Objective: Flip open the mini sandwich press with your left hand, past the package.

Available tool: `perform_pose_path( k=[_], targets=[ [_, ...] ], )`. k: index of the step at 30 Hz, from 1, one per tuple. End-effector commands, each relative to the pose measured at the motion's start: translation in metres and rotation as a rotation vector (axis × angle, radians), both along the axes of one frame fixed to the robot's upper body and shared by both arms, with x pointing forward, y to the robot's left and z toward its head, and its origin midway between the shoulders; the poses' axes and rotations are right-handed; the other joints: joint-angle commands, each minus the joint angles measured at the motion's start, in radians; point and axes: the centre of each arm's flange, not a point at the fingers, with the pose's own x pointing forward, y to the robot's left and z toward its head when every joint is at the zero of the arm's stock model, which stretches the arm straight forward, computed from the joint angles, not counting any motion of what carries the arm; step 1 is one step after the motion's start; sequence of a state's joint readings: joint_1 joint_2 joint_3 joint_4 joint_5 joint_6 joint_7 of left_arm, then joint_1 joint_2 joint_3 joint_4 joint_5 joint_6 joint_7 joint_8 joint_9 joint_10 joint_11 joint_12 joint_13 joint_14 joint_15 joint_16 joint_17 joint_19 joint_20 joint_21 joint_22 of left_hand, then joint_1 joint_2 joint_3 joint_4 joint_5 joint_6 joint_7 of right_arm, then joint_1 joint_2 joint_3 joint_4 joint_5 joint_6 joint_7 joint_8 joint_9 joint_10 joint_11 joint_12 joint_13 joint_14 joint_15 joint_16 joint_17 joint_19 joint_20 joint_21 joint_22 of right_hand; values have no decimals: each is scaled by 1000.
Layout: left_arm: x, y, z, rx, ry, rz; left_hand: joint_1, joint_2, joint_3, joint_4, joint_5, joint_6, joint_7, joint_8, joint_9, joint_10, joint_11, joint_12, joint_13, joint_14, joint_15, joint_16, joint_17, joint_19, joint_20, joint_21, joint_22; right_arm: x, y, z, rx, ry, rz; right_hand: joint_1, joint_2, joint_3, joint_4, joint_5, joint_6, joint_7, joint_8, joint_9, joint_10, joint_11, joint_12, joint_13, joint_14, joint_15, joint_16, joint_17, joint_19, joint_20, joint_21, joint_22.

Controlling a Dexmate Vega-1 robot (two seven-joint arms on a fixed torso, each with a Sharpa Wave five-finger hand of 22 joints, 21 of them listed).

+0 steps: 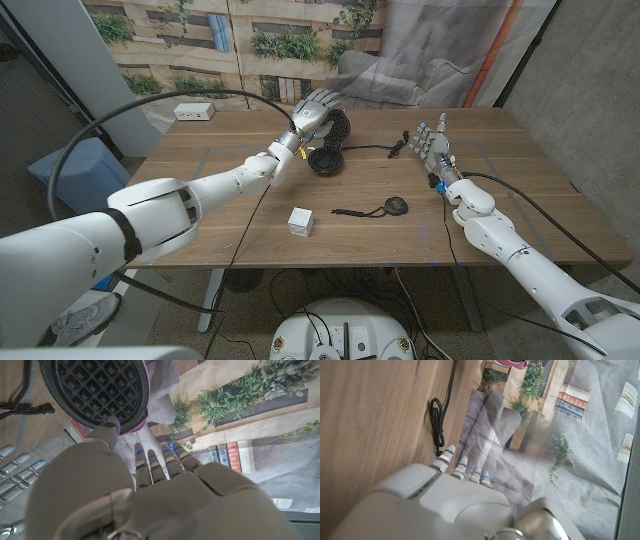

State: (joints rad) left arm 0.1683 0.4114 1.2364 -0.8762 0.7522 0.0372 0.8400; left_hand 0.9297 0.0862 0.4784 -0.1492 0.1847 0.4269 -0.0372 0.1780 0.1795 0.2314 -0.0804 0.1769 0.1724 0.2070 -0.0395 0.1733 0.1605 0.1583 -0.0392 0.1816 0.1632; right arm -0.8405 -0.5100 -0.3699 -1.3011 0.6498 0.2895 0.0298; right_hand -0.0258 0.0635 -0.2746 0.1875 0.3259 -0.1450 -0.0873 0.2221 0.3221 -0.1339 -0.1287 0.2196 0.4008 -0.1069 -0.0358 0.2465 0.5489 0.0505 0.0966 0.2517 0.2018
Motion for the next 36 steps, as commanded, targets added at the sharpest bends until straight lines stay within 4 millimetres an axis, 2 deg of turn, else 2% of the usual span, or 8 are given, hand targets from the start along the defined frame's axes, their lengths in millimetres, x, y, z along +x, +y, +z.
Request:
perform_pose_path(
  k=[1,15,18,22,34,36],
  targets=[
    [-22,28,0,-41,59,1,-12,5,-5,1,-1,-1,4,5,2,-3,1,1,1,-6,-25,-2,4,-4,-29,-1,3,0,0,0,0,0,0,3,90,-7,2,7,-5,0,5,5,-6,5,5,6,-9,-20,3,4,1,7,4,4],
    [-45,66,5,-151,144,-60,-48,19,-25,10,-2,-17,11,2,2,-11,3,3,2,-13,-18,1,5,-12,-23,0,4,0,0,0,0,0,0,3,90,-7,2,7,-6,0,4,5,-8,5,5,6,-9,-20,3,4,0,8,4,4],
    [-49,75,5,-192,157,-82,-79,26,-40,21,-5,-36,-1,-2,2,-20,-2,3,2,-18,-15,1,5,-15,-23,1,4,0,0,0,0,0,0,3,90,-7,2,7,-6,-1,4,5,-6,5,5,6,-9,-18,3,4,0,7,4,4],
    [-53,87,5,-232,164,-104,-92,32,-47,23,-5,-54,-10,-5,2,-27,-1,3,2,-23,-13,0,5,-18,-21,1,4,0,0,0,0,0,0,3,90,-7,2,7,-4,0,5,5,-5,5,6,6,-10,-22,3,4,0,8,4,4],
    [-49,127,-6,-491,316,-191,-158,31,-80,40,-9,-78,-6,-2,1,-36,3,5,2,-31,-9,1,5,-16,-31,3,4,0,0,0,0,0,0,3,90,-7,2,7,-5,0,4,5,-5,5,6,5,-8,-19,3,4,0,6,4,4],
    [-48,133,-8,-539,339,-211,-178,36,-88,42,-8,-103,-1,-7,0,-45,12,3,2,-35,-5,0,5,-17,-33,3,4,0,0,0,0,0,0,3,90,-7,2,7,-6,-1,4,5,-5,4,6,5,-8,-21,3,4,0,7,4,4]
  ],
)
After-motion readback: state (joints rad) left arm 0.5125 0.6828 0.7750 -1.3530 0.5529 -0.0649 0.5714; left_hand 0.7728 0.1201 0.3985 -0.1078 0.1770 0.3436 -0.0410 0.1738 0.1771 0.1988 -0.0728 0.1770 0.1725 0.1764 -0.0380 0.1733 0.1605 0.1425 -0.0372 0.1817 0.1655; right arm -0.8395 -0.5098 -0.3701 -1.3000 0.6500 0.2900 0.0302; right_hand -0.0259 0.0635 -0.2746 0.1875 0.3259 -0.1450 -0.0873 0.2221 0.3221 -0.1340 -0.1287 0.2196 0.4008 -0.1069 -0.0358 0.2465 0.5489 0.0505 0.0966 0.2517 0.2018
